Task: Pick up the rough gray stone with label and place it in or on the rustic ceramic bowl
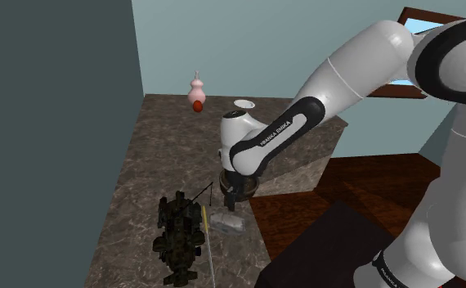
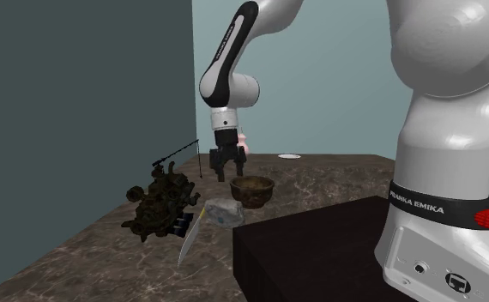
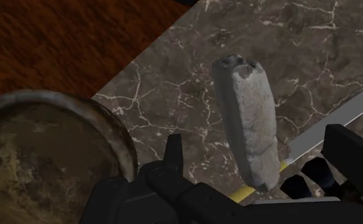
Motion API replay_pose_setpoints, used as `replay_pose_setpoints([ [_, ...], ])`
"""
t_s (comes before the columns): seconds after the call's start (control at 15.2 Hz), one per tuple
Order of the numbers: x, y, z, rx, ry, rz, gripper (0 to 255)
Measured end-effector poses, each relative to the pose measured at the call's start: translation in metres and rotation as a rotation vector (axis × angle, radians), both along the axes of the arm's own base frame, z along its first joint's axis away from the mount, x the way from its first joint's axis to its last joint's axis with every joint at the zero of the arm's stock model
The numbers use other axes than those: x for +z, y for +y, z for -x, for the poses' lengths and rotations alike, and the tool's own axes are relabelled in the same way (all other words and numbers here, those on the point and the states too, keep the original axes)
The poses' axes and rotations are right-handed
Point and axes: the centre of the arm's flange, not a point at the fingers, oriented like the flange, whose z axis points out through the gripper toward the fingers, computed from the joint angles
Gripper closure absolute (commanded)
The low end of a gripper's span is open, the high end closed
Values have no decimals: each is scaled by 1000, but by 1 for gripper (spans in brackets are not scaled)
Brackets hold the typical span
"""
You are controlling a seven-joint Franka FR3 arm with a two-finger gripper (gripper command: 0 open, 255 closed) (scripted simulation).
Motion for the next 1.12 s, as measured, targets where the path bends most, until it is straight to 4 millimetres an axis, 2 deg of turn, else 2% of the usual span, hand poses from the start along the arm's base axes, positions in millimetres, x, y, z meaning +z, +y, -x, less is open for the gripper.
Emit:
replay_pose_setpoints([
  [0.26, -52, 25, -10, 61, 12, -1, 0],
  [0.79, -95, 31, -5, 79, 16, -1, 0],
  [1.12, -102, 30, -4, 79, 16, -1, 0],
])
